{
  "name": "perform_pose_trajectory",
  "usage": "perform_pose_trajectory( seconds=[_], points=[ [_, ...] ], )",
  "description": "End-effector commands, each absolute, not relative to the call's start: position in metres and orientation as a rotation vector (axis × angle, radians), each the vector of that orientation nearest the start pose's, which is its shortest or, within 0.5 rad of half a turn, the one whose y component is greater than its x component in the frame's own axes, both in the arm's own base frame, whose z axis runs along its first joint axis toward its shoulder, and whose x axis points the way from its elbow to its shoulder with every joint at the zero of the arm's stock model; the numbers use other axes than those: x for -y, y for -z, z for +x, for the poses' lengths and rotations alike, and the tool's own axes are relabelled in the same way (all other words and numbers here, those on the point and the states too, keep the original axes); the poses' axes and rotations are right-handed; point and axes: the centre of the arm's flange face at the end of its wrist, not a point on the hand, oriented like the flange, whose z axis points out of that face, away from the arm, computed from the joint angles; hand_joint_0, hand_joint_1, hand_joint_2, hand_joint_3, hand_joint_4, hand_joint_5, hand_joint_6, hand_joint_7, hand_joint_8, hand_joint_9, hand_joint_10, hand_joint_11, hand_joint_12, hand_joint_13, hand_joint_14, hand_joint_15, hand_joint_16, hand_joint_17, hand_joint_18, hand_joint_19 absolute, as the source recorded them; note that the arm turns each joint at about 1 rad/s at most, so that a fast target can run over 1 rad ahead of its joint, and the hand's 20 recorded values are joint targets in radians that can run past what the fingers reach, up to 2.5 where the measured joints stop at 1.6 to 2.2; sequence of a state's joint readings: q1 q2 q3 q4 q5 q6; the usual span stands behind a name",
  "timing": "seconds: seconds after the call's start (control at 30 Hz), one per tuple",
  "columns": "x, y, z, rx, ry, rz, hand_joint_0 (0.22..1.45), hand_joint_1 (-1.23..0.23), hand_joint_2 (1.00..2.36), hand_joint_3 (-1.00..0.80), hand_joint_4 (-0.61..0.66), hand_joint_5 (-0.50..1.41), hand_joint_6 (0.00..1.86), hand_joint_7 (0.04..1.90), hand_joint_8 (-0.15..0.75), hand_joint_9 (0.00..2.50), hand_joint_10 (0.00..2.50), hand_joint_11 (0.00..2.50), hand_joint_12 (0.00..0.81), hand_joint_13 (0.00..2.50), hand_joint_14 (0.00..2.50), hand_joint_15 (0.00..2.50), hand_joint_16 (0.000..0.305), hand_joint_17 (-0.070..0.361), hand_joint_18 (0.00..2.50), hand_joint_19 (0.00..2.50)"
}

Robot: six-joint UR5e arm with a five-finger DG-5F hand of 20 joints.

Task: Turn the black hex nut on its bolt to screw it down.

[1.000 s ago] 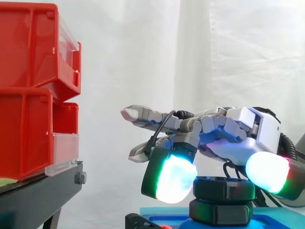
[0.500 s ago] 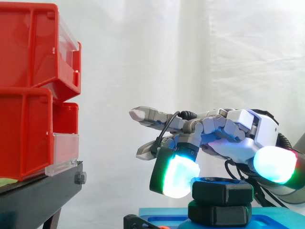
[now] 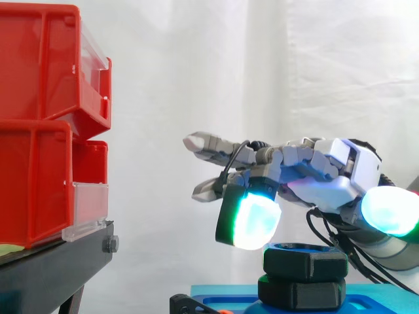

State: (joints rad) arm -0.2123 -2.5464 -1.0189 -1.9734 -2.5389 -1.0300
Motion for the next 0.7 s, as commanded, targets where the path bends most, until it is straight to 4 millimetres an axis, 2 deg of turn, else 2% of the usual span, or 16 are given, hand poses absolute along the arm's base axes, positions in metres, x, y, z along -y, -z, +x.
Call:
perform_pose_trajectory(
  seconds=[0.0,0.17,0.23,0.27,0.33,0.67],
  points=[
    [0.216,-0.212,0.794,-1.05,-0.714,-0.587,0.34,-0.23,1.0,-0.5,0.42,-0.1,0.53,1.14,0.376,0.54,0.0,0.24,0.434,0.08,0.0,0.03,0.071,0.161,0.0,0.2],
    [0.198,-0.215,0.8,-1.039,-0.733,-0.601,0.35,-0.24,1.0,-0.5,0.42,-0.1,0.53,1.15,0.372,0.54,0.0,0.23,0.433,0.08,0.0,0.04,0.071,0.159,0.0,0.2],
    [0.188,-0.217,0.803,-1.033,-0.741,-0.606,0.37,-0.14,1.0,-0.5,0.38,-0.1,0.51,1.16,0.361,0.54,0.0,0.23,0.424,0.08,0.0,0.04,0.069,0.155,0.0,0.21],
    [0.188,-0.217,0.803,-1.033,-0.741,-0.606,0.38,-0.1,1.0,-0.5,0.35,-0.1,0.51,1.18,0.349,0.54,0.0,0.23,0.415,0.07,0.0,0.04,0.067,0.151,0.0,0.21],
    [0.175,-0.218,0.807,-1.027,-0.754,-0.613,0.41,-0.07,1.0,-0.5,0.32,-0.1,0.5,1.18,0.337,0.55,0.0,0.24,0.4,0.07,0.0,0.04,0.064,0.144,0.0,0.21],
    [0.133,-0.218,0.815,-1.001,-0.789,-0.648,0.41,-0.11,1.0,-0.5,0.34,-0.1,0.5,1.16,0.337,0.54,0.0,0.23,0.392,0.07,0.0,0.04,0.063,0.141,0.0,0.21]
  ],
)
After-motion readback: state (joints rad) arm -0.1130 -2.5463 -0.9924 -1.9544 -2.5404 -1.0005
